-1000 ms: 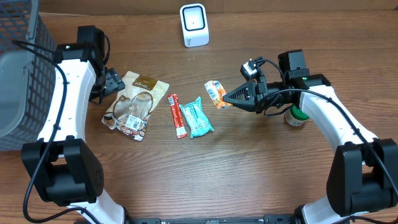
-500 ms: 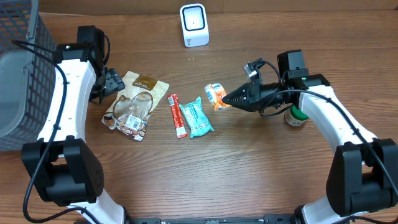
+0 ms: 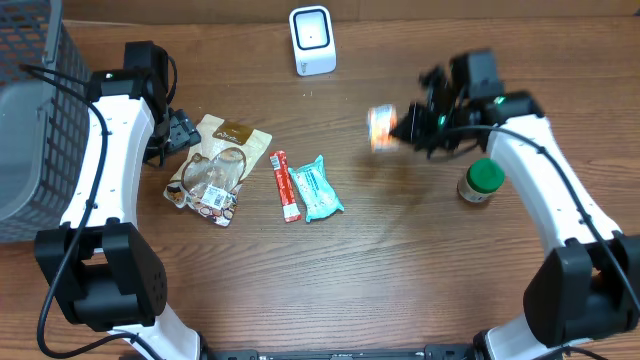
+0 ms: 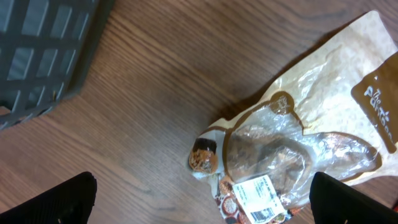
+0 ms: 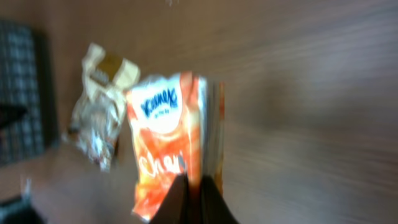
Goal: Scan the item barcode
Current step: 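Present the Kleenex pack to the white scanner with the right gripper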
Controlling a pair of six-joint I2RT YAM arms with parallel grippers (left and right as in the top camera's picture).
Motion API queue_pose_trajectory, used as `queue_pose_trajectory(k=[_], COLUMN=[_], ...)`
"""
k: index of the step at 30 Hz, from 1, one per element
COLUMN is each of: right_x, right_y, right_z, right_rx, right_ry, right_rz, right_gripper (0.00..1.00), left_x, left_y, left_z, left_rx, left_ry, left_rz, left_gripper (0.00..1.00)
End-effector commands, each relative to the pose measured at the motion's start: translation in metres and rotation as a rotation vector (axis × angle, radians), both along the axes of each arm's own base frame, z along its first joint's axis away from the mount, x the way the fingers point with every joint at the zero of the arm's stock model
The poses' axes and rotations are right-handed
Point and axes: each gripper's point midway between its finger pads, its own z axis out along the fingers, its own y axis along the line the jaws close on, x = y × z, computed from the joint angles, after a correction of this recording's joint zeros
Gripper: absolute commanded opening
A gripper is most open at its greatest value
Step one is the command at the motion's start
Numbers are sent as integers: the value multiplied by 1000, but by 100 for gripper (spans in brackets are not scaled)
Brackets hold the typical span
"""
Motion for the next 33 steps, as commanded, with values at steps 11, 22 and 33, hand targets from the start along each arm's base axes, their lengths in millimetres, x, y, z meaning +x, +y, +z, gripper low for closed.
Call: queue_pose_trajectory(k=[11, 22, 33], right_x=[108, 176, 227], right_y=[-24, 73, 109], right_z=[173, 110, 15], right_rx=[-305, -633, -898], right_ry=[-621, -843, -948], right_rz=[-140, -14, 82], right_gripper=[4, 4, 4], left_x=[4, 4, 4], left_y=[1, 1, 1], left_z=[8, 8, 8], left_rx=[12, 12, 12], left_ry=[-25, -25, -25], left_rz=[-2, -2, -2], left_gripper=[100, 100, 100])
